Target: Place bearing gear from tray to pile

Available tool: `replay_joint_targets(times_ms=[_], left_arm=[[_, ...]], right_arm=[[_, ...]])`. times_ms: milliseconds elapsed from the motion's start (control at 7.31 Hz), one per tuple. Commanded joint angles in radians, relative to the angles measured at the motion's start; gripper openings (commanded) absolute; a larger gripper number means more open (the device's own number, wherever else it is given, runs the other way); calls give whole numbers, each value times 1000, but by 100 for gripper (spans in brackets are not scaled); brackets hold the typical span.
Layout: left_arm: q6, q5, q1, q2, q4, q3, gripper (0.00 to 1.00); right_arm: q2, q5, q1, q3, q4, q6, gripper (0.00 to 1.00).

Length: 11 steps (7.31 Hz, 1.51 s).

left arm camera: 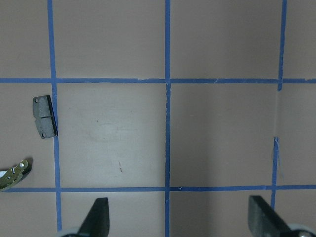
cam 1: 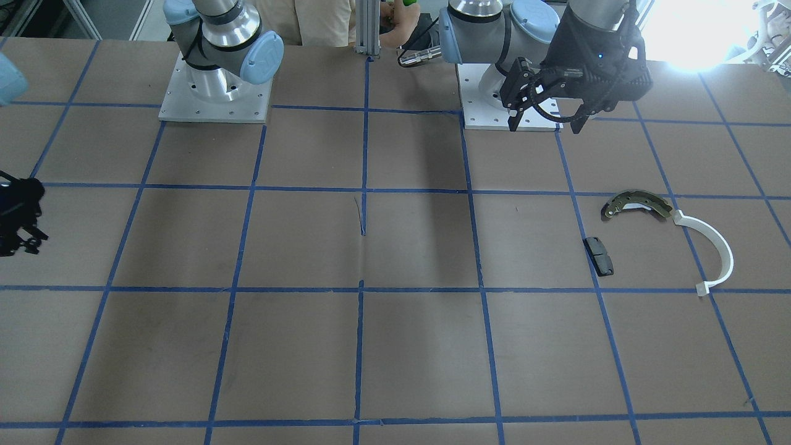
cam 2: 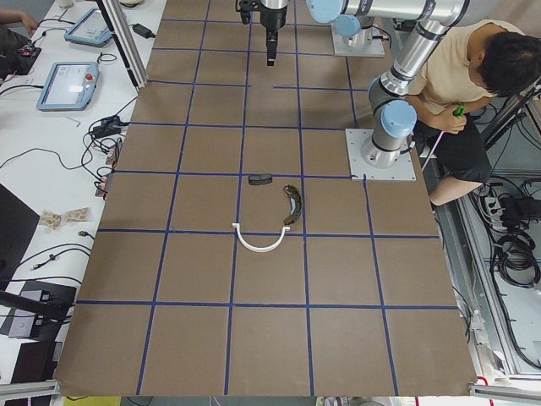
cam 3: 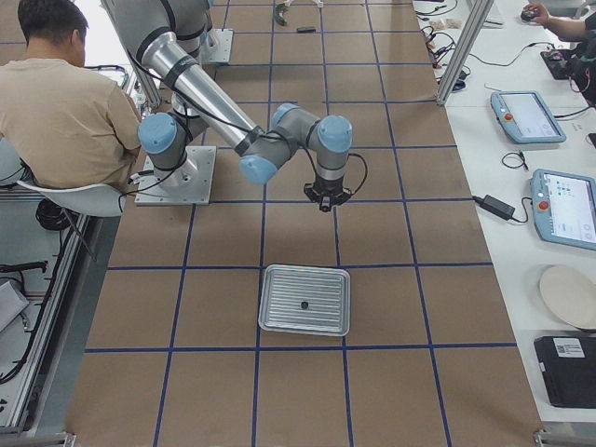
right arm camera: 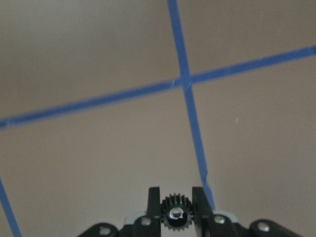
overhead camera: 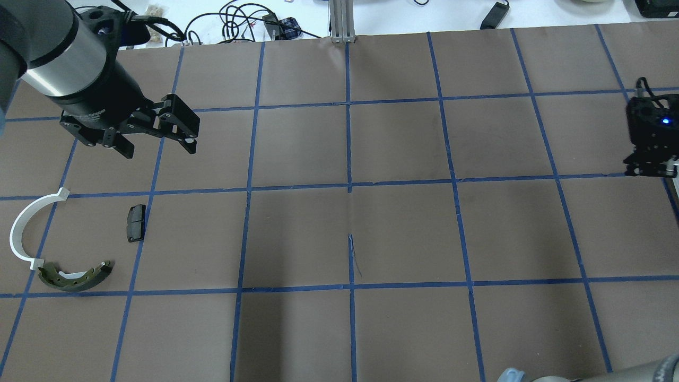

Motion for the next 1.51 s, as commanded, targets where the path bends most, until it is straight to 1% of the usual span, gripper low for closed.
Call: replay_joint_targets(times_ms=[0,137,274,411,547,684,821,958,1095,1232,1368], left_arm=[[0,0,0,0,0,0,100],[0,0,0,0,0,0,100],[0,0,0,0,0,0,100],[0,0,0,0,0,0,100],[0,0,0,2,0,0,100],[0,0,0,2,0,0,100],[0,0,0,0,0,0,100],[0,0,0,2,0,0,100],[0,0,0,0,0,0,100],[0,0,0,0,0,0,100],[0,0,0,0,0,0,100]], right_arm=[[-21,2,295,2,44,629,3],[-20,33,404,-7,43,934,3],[-11,91,479,-7,40,1207,3],[-8,156,513,-4,40,1386,4],[11,216,552,-6,31,1491,4],[49,250,602,-6,-57,1641,5],[95,266,650,-10,-170,1793,6],[142,290,694,-12,-243,1880,9],[185,292,739,-22,-279,1928,9],[231,285,782,-53,-280,1992,10],[268,272,817,-87,-282,2033,16]])
